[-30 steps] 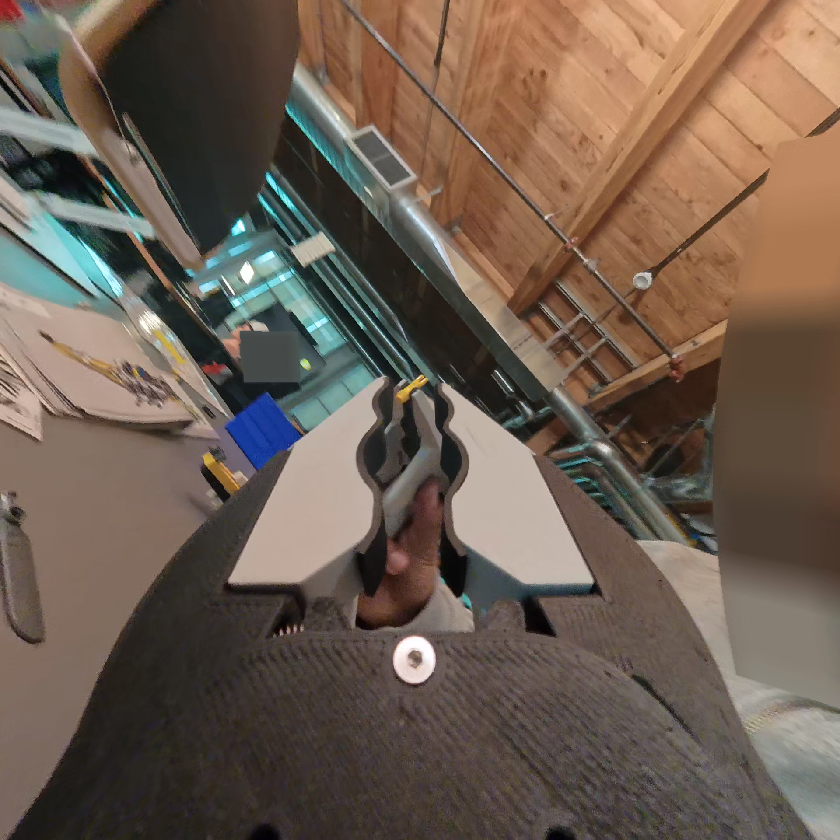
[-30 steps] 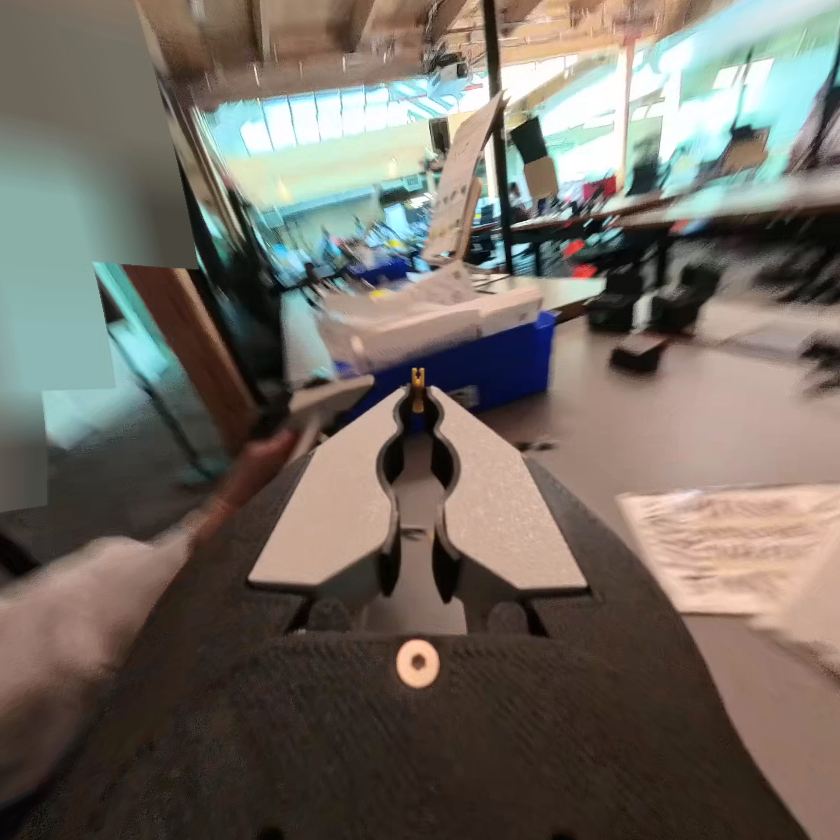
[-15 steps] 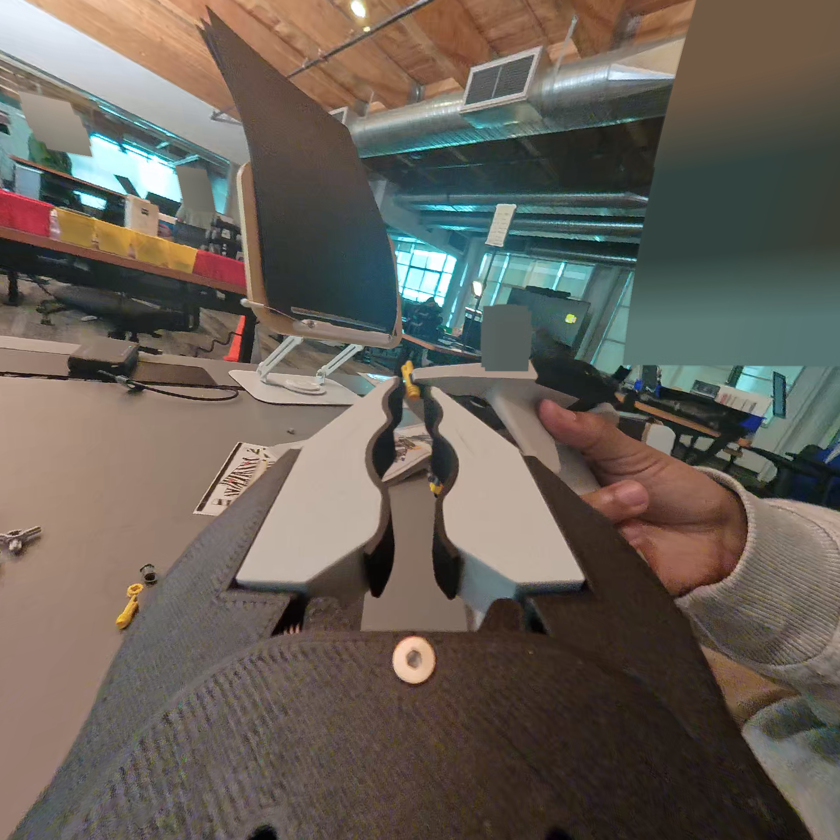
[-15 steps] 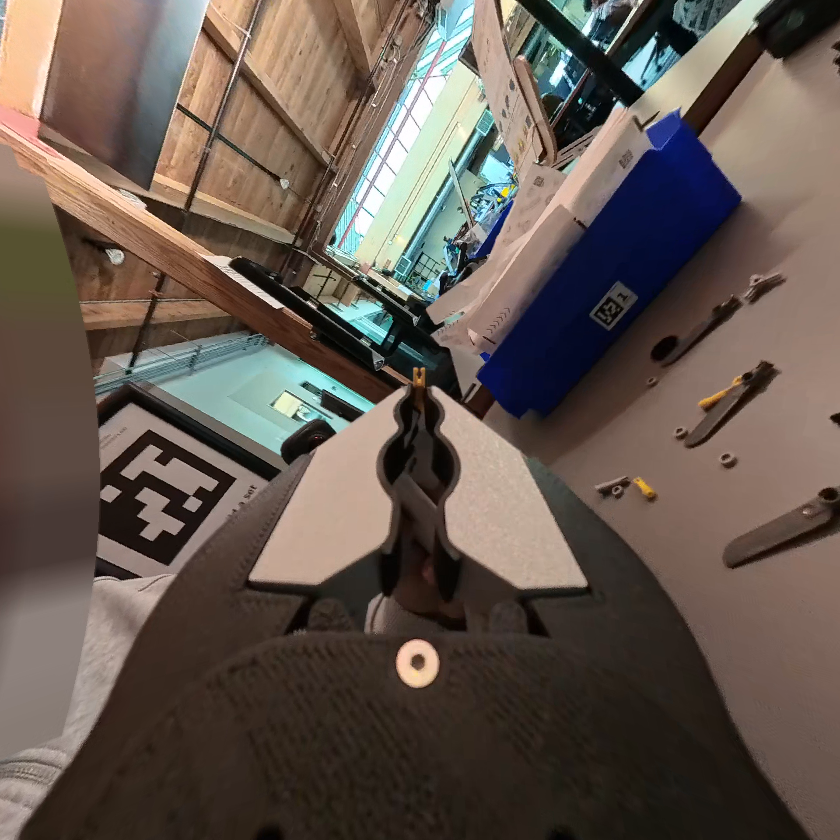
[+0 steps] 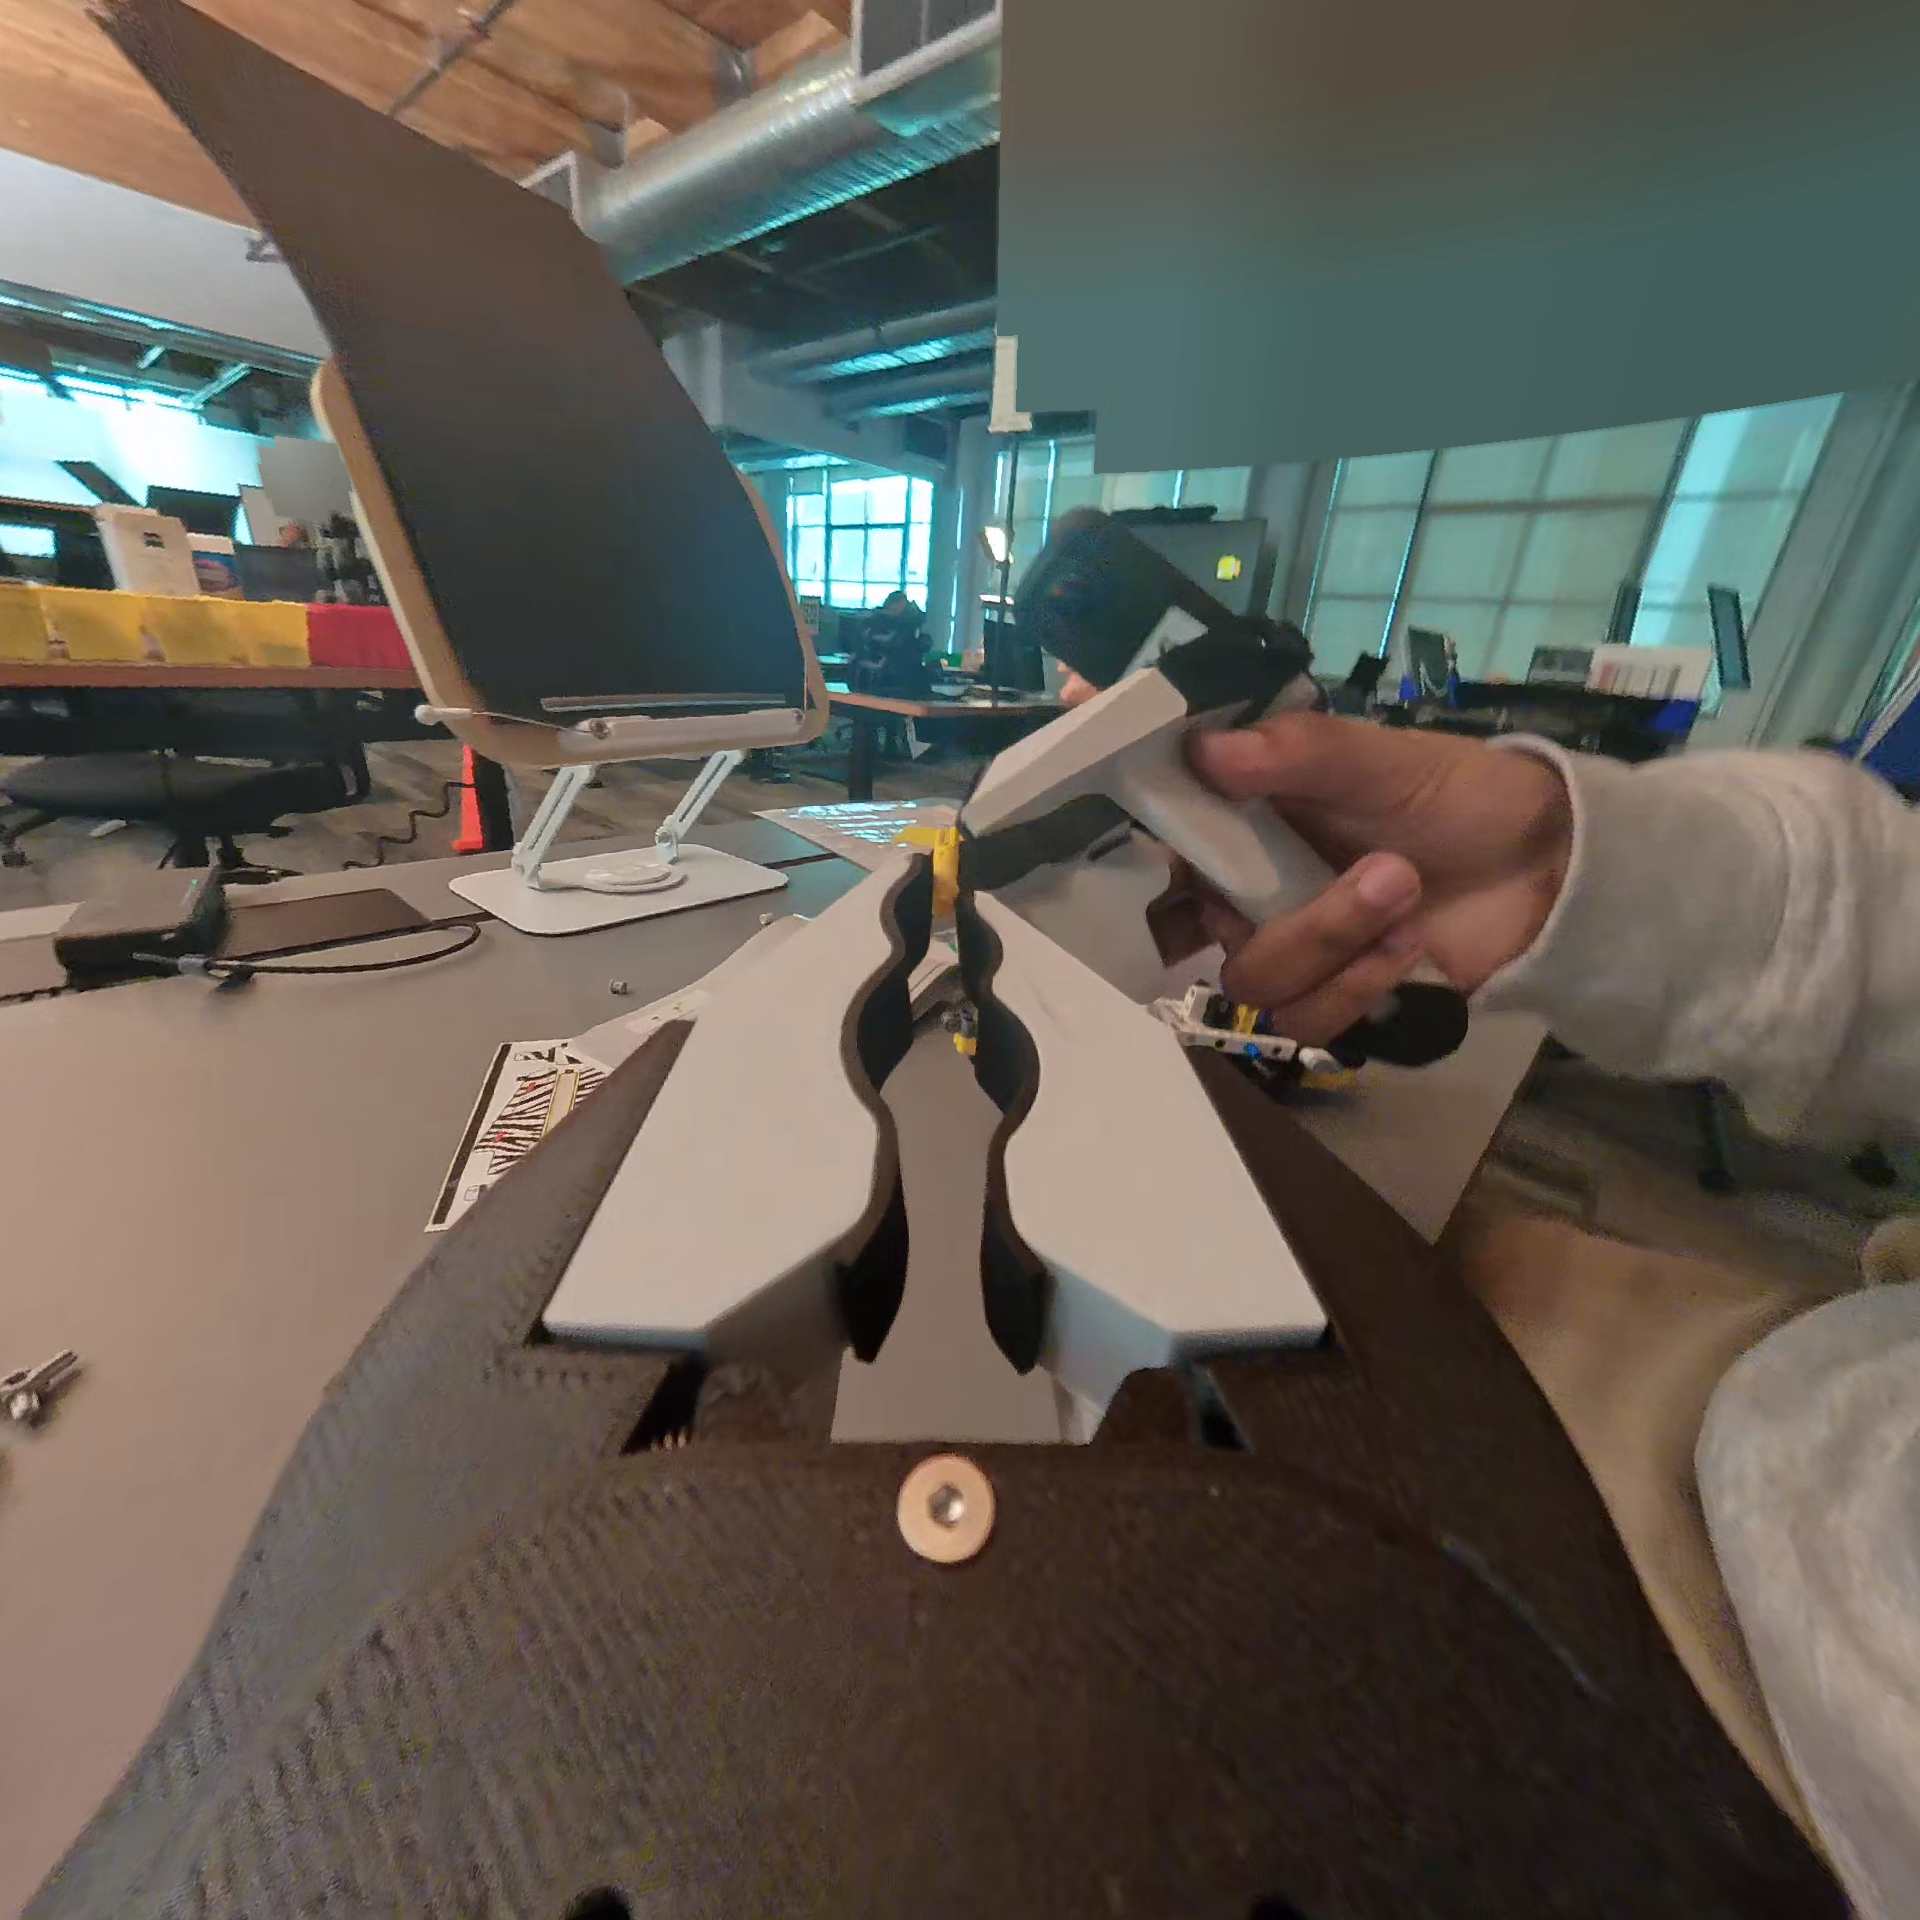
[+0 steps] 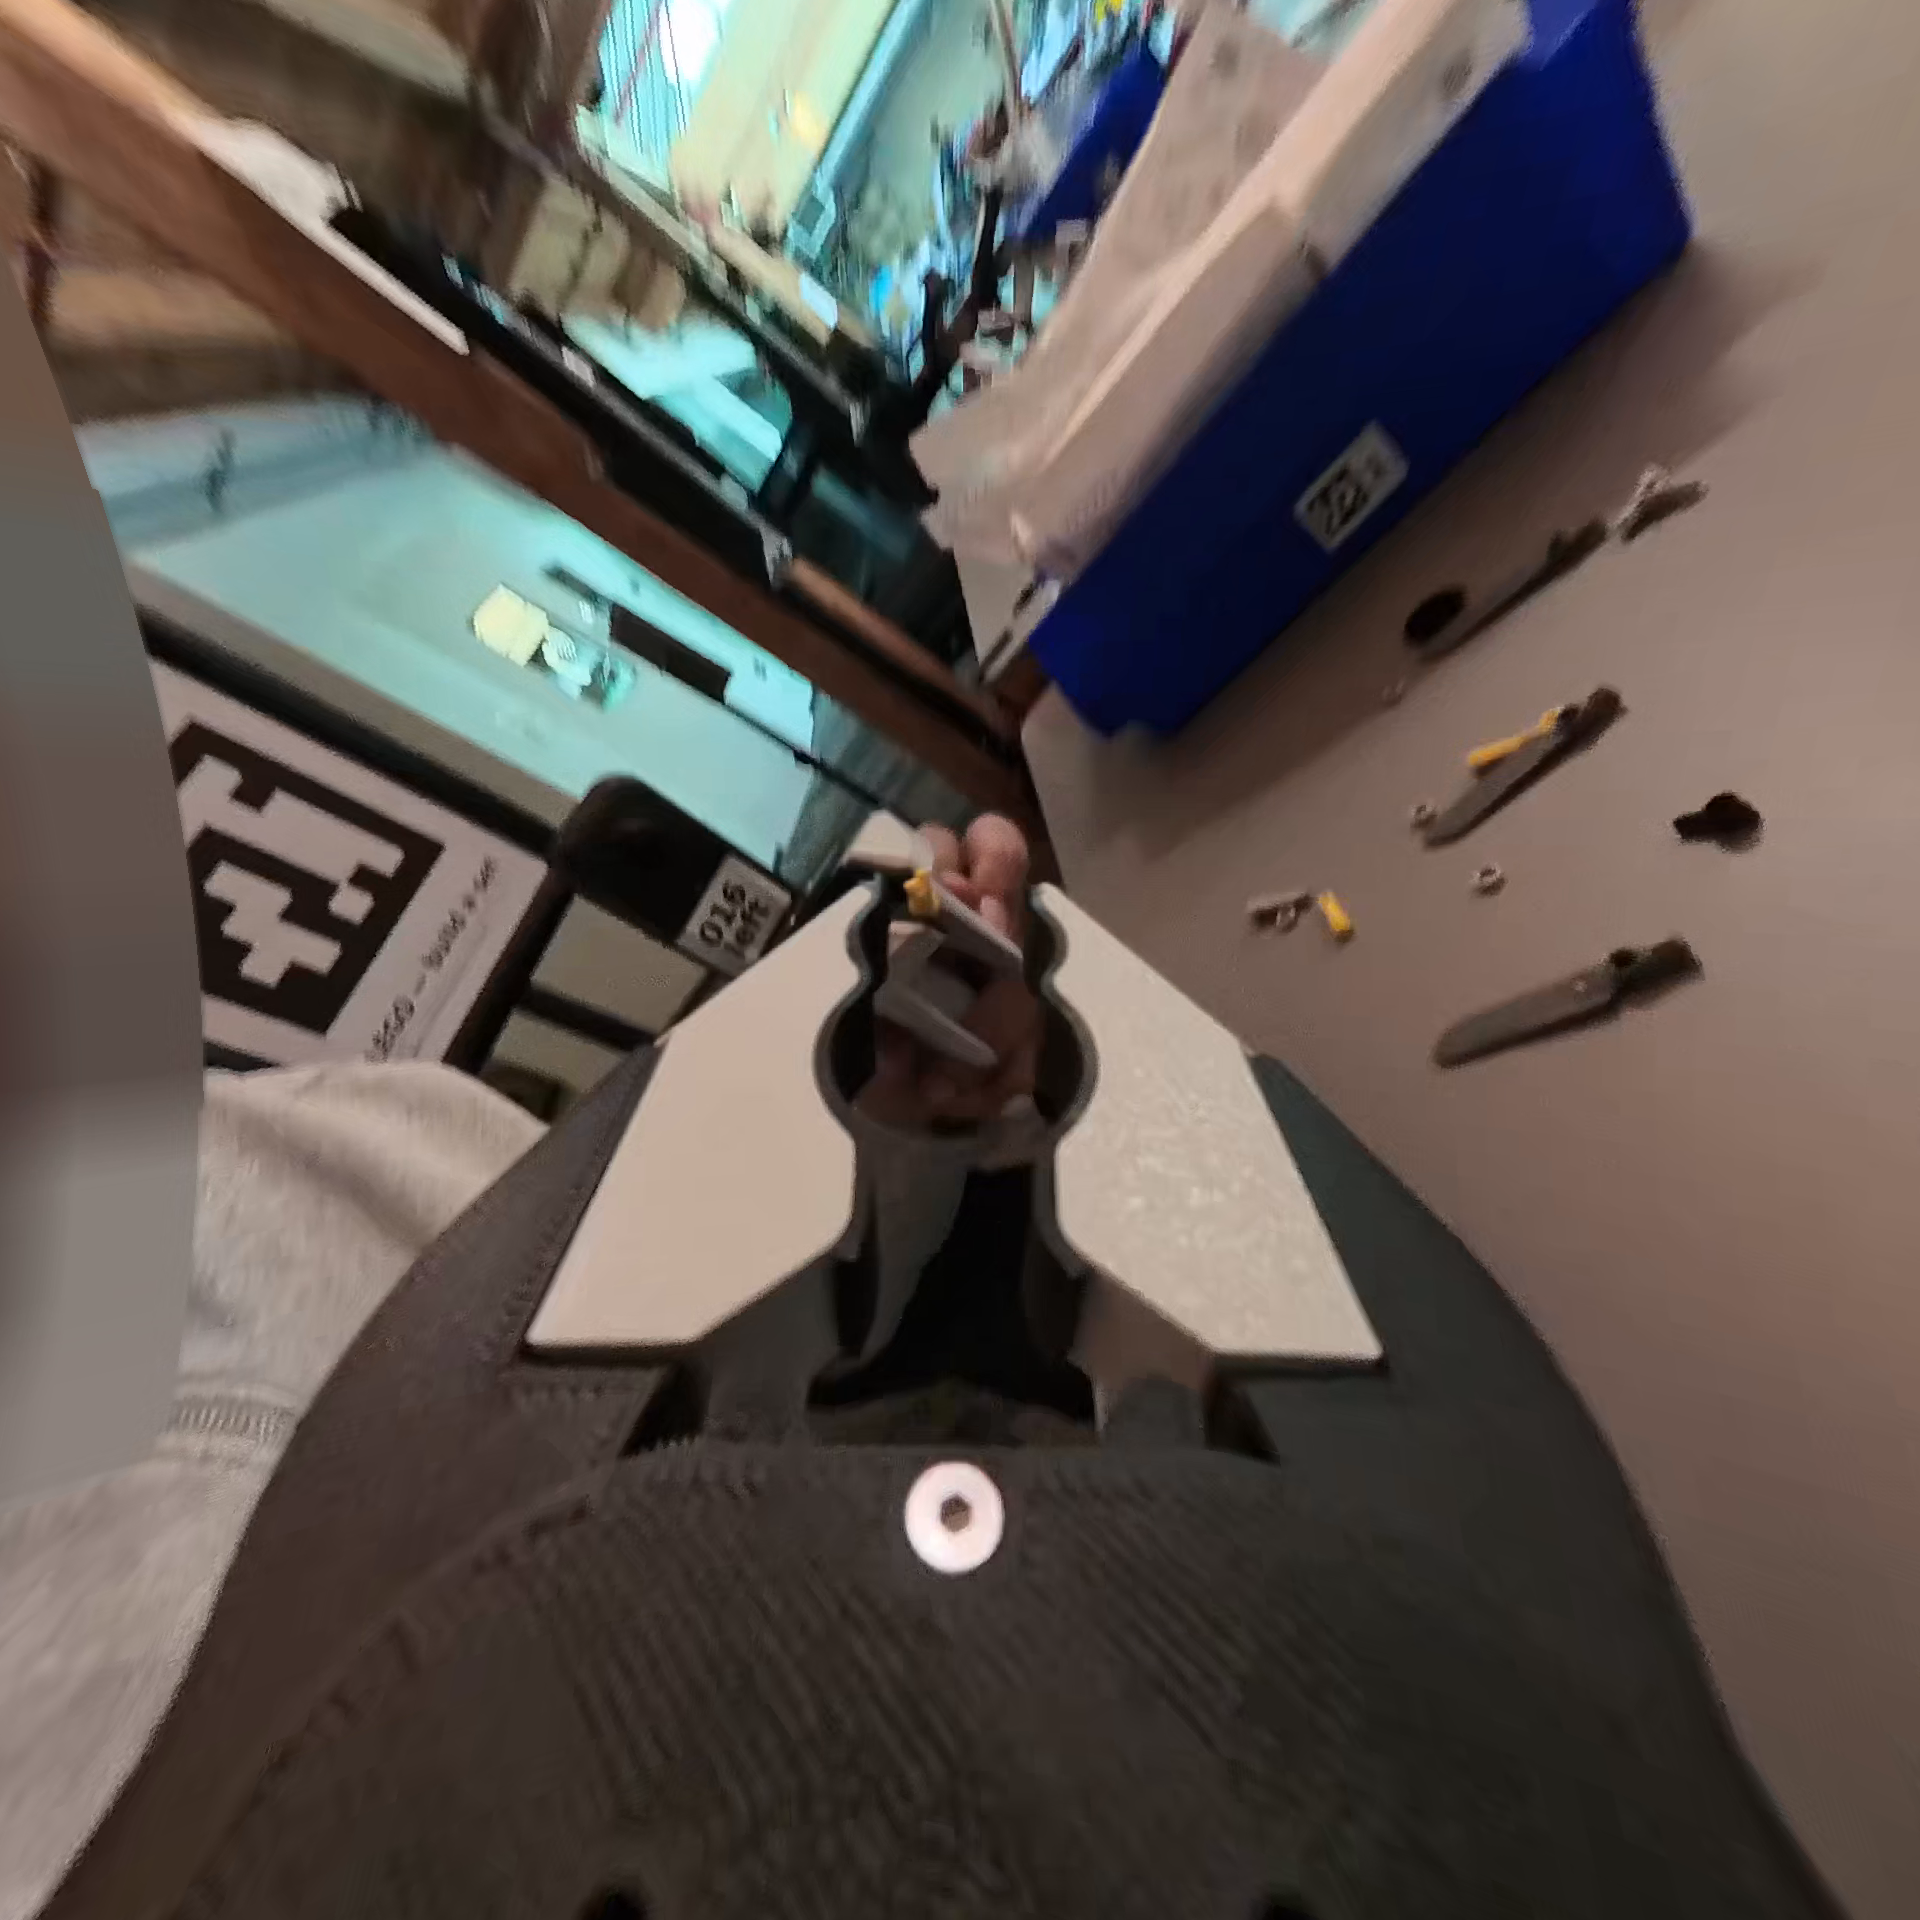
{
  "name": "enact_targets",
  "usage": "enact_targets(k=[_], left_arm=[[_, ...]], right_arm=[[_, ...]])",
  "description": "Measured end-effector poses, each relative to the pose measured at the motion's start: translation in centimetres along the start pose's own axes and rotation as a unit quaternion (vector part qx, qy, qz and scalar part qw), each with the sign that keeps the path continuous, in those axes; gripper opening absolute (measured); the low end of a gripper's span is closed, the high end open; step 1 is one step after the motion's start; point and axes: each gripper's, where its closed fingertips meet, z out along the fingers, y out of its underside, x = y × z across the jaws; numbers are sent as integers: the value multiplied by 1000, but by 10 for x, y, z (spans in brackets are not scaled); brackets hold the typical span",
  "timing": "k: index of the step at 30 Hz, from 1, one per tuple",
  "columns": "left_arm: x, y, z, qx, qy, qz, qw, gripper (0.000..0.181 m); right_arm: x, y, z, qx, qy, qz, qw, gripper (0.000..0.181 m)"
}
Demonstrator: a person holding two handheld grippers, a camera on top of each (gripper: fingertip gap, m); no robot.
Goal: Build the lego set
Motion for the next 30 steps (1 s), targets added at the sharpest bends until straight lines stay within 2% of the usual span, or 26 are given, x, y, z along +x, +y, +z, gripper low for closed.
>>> enact_targets(k=[4,7,13,17,23,25,30], left_arm=[[14,9,3,-26,27,44,998,0],[19,16,6,-41,33,60,997,0],[13,19,7,-50,16,53,997,0],[7,14,5,-36,3,37,999,0],[4,13,5,-32,4,16,999,0],[5,12,5,-29,5,10,1000,0],[3,9,4,-20,5,-2,1000,0]], right_arm=[[-5,16,-7,-75,13,-19,997,16],[-6,22,-9,-98,16,-14,995,11],[1,20,-8,-84,30,-17,996,10],[7,11,-11,-55,57,-45,996,18],[-1,12,-7,-30,50,-104,993,12],[0,15,-4,-33,63,-127,989,3],[-1,13,-1,-26,83,-175,981,3]])
